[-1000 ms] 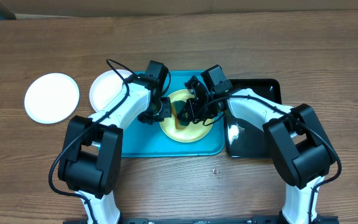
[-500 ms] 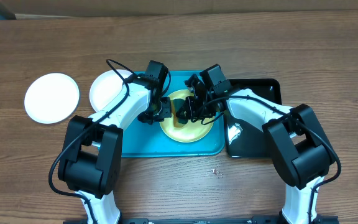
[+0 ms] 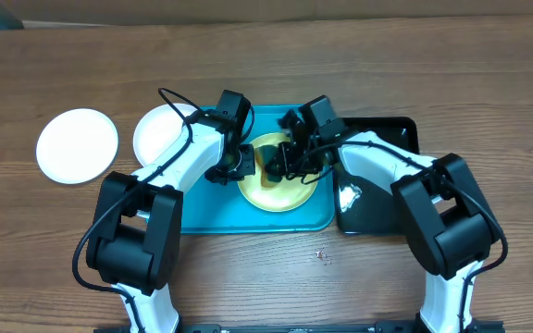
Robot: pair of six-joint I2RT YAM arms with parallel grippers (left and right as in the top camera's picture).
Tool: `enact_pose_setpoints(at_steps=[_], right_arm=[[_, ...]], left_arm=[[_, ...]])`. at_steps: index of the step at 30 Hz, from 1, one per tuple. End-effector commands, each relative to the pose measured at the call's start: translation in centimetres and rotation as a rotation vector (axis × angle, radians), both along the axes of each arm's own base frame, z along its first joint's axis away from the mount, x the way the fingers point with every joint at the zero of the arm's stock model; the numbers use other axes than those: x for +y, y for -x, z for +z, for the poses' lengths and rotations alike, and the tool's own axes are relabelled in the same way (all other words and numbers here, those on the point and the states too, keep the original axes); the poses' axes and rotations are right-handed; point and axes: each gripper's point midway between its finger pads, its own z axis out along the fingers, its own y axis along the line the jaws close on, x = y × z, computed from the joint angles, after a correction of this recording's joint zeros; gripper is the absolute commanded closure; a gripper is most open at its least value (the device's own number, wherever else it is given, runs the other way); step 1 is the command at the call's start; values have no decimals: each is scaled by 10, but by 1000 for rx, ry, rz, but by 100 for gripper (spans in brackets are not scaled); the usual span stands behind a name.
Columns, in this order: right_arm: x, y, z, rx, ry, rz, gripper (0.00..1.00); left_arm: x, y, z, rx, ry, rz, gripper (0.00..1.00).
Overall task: Clean dirty plates on tray and stack at the side
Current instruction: 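Scrub the yellow plate with the sponge while the left gripper holds it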
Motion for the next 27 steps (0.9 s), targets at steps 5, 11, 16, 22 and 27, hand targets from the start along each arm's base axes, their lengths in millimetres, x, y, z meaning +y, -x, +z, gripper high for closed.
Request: enact_pose_setpoints(at_steps=[5, 11, 16, 22, 27], right_arm=[[-42, -36, 9, 3, -23, -129, 96], [-27, -32, 60, -10, -217, -45, 96], [-4, -12, 61, -13, -223, 31, 96], [21, 2, 22, -58, -55, 51, 96], [41, 1, 1, -111, -46, 77, 96]], left_arm=[[2, 3, -5, 17, -15, -9, 96], [2, 3, -5, 17, -16, -9, 96], [2, 2, -5, 13, -14, -9, 96], [2, 3, -5, 17, -15, -10, 96], [2, 3, -5, 18, -15, -10, 96]])
